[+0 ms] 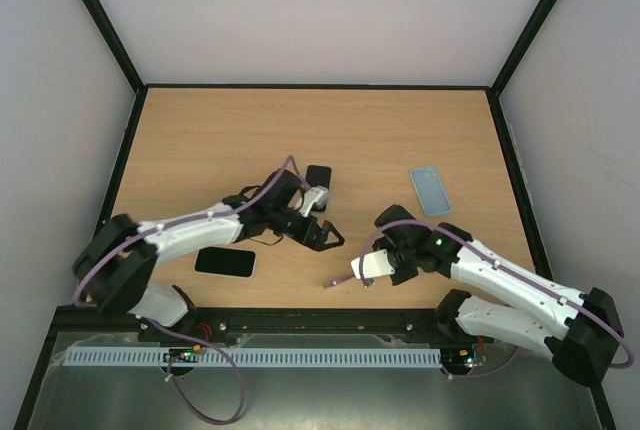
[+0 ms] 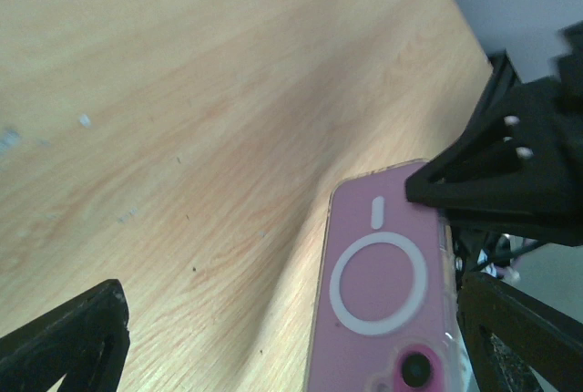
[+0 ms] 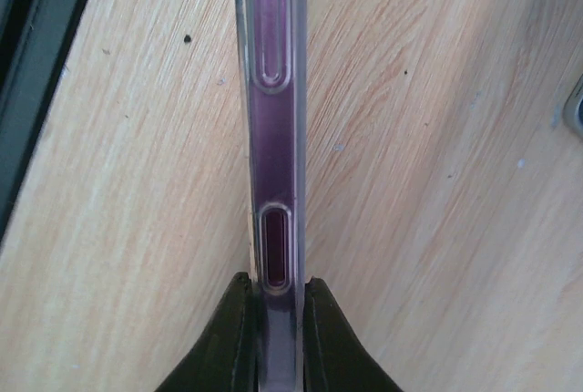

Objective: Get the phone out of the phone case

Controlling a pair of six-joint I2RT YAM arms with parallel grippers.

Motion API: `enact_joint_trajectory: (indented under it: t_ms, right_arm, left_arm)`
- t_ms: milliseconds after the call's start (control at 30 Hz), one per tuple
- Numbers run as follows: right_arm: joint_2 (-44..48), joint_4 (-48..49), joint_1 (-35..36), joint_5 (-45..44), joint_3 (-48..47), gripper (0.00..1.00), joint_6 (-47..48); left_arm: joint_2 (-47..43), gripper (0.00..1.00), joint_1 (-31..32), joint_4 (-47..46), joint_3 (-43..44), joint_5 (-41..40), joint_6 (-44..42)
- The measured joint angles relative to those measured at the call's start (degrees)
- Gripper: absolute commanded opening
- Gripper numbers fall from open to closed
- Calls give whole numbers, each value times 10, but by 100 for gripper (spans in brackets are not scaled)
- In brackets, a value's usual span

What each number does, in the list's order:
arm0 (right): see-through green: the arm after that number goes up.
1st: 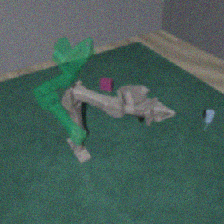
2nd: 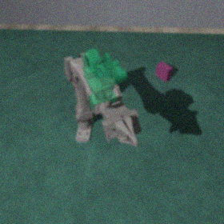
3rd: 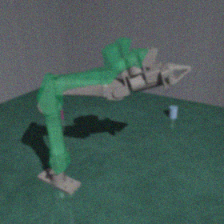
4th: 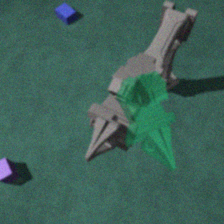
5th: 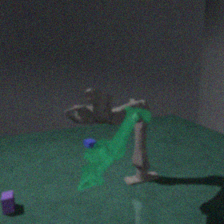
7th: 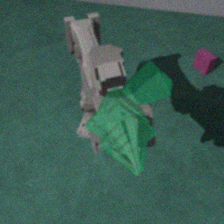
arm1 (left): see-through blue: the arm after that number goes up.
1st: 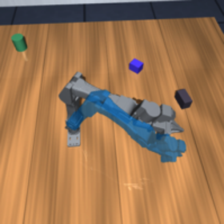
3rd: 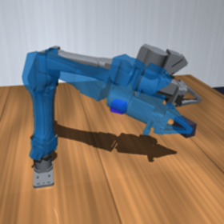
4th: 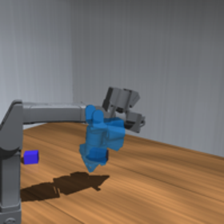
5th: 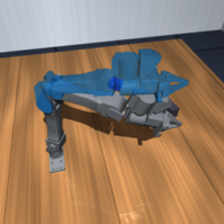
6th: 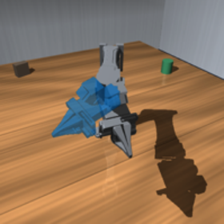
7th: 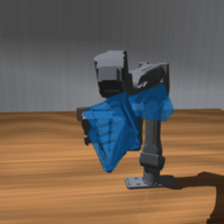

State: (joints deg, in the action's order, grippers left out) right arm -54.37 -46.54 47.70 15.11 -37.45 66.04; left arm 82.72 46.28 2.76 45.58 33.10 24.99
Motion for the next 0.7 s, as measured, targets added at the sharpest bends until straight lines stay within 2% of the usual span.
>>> enact_joint_trajectory:
  t_ms: [200,333,500,600,700]
  right_arm:
    - [-57,-50,-137,121,-82,2,-68]
    - [-67,-49,-172,224,-117,2,-154]
    - [-49,19,-200,377,-115,2,-326]
    - [-21,96,-216,451,-95,2,-438]
    - [1,140,-221,496,-76,2,-505]
  left_arm:
    - [-183,99,79,-36,-44,-276,20]
    - [-289,99,101,-61,-68,-387,20]
    - [-360,99,101,-123,-133,-430,30]
    - [-361,90,101,-152,-162,-418,45]
    - [-362,77,101,-176,-169,-391,58]
